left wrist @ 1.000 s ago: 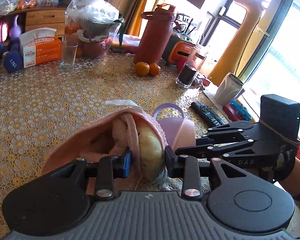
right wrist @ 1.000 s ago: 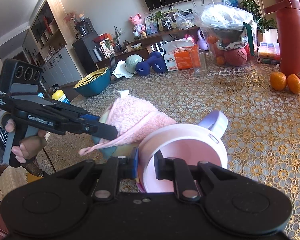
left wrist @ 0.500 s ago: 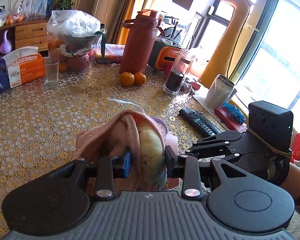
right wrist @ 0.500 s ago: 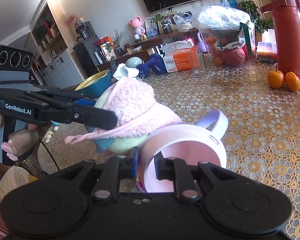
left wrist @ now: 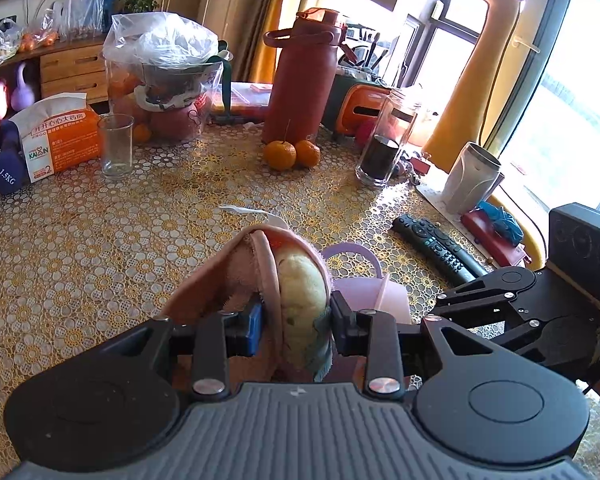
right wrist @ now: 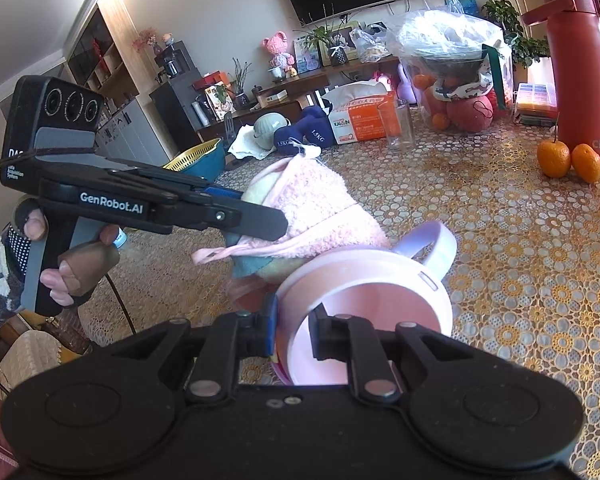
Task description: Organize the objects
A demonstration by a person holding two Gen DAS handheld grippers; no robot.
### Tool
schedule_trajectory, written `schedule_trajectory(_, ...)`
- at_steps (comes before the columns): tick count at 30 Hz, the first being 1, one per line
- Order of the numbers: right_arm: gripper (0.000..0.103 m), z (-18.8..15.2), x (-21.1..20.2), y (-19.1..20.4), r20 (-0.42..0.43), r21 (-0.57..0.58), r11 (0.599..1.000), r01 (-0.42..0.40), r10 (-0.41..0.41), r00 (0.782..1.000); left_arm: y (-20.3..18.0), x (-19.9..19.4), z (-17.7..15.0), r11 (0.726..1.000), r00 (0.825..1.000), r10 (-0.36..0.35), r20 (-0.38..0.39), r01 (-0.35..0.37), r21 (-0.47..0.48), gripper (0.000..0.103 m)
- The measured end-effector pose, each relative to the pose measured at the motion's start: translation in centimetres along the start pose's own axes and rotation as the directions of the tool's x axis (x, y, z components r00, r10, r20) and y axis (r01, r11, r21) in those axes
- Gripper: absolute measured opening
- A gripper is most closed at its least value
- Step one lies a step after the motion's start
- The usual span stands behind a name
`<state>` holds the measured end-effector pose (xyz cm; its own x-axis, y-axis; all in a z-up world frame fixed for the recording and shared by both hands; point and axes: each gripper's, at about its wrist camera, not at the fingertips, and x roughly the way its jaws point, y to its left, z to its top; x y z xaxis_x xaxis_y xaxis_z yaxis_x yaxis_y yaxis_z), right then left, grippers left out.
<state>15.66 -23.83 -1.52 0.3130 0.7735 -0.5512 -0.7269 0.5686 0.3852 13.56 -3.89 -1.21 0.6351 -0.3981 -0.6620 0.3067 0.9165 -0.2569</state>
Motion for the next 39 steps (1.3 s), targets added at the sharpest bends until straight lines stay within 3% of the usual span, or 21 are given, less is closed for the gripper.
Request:
schedule_trajectory(14,0.015,-0.1,-0.3,-0.1,-0.008,0.007,1.0,-0.003,0.003,1.0,2.0,3.1,-1.9,0.998,0.993,0.069,-0.093,-0.07,-0.006,0.033)
schedule_trajectory(23,0.017,-0.4,-0.8,-0.8,0.008,0.046,0.999,0.003,-0.004,1.0,0.5,-0.6,-2.2,0.999,0.999,0.026,-0.041,-0.026,0.019,0.033)
schedule_trajectory(30,0.019,-1.2,-1.9,-2.3,0.067,0.145,0.989,-0.002,-0.008,0.998,-2.1,-2.6,-2.3,0.998,1.0,-0.027,-0.006,0.027,0.065,0.033)
schedule_trajectory(34,0.019,-1.7,-2.5,-3.2,0.096,0.188,0.982,-0.009,-0.009,0.995,-3.8,-3.0,-2.5,0.993,0.997,-0.078,0.001,0.077,0.087,0.033)
schedule_trajectory(39,0.018,-2.0,-3.0,-4.2,0.123,0.24,0.971,-0.02,-0.01,0.992,-4.8,-1.7,-2.6,0.99,0.996,-0.091,-0.012,0.092,0.103,0.033)
